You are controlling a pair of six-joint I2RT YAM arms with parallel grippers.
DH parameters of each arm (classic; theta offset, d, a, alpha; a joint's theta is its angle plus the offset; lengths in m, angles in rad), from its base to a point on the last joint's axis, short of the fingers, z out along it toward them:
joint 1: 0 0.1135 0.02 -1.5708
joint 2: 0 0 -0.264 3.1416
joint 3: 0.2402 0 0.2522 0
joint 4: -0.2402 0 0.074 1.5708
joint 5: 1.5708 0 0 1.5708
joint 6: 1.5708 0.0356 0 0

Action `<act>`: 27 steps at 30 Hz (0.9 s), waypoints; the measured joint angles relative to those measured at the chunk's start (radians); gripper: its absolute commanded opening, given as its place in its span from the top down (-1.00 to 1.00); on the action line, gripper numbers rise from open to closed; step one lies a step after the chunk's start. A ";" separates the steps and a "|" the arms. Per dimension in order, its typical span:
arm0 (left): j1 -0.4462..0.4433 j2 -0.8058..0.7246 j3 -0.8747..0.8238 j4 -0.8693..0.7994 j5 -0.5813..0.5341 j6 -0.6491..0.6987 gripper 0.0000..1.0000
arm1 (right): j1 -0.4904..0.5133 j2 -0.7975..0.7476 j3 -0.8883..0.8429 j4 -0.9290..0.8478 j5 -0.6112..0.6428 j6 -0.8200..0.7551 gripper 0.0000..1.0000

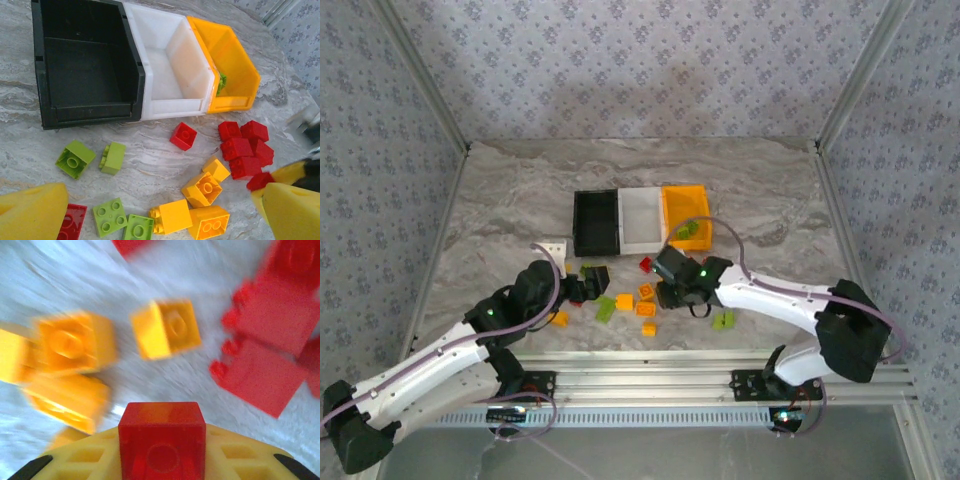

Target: Sort the legos into containers by color

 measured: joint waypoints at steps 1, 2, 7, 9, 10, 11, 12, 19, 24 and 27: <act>0.000 0.000 0.000 -0.002 -0.001 0.000 -1.00 | -0.008 0.001 0.039 0.000 0.000 -0.010 0.25; 0.000 0.000 0.000 -0.006 -0.004 0.000 -1.00 | -0.022 0.007 0.095 0.000 -0.001 -0.021 0.25; 0.004 -0.003 0.000 -0.048 -0.027 -0.019 -0.99 | -0.095 0.115 0.315 0.019 -0.011 -0.042 0.24; 0.007 -0.007 0.000 -0.071 -0.035 -0.027 -1.00 | -0.116 0.193 0.382 0.034 -0.016 -0.042 0.24; 0.007 -0.012 0.000 -0.081 -0.041 -0.032 -0.99 | -0.125 0.237 0.412 0.039 -0.017 -0.042 0.25; 0.007 -0.018 0.000 -0.089 -0.043 -0.034 -1.00 | -0.131 0.274 0.435 0.040 -0.018 -0.041 0.24; 0.007 -0.025 0.000 -0.098 -0.045 -0.039 -1.00 | -0.137 0.318 0.462 0.043 -0.017 -0.040 0.24; 0.007 -0.081 -0.005 -0.130 -0.056 -0.061 -1.00 | -0.167 0.541 0.609 0.035 -0.004 -0.011 0.12; 0.012 -0.079 -0.011 -0.159 -0.065 -0.068 -0.99 | -0.207 0.597 0.654 0.032 0.002 0.041 -0.22; 0.017 -0.072 -0.011 -0.187 -0.069 -0.068 -0.99 | -0.231 0.613 0.670 0.037 -0.005 0.068 -0.31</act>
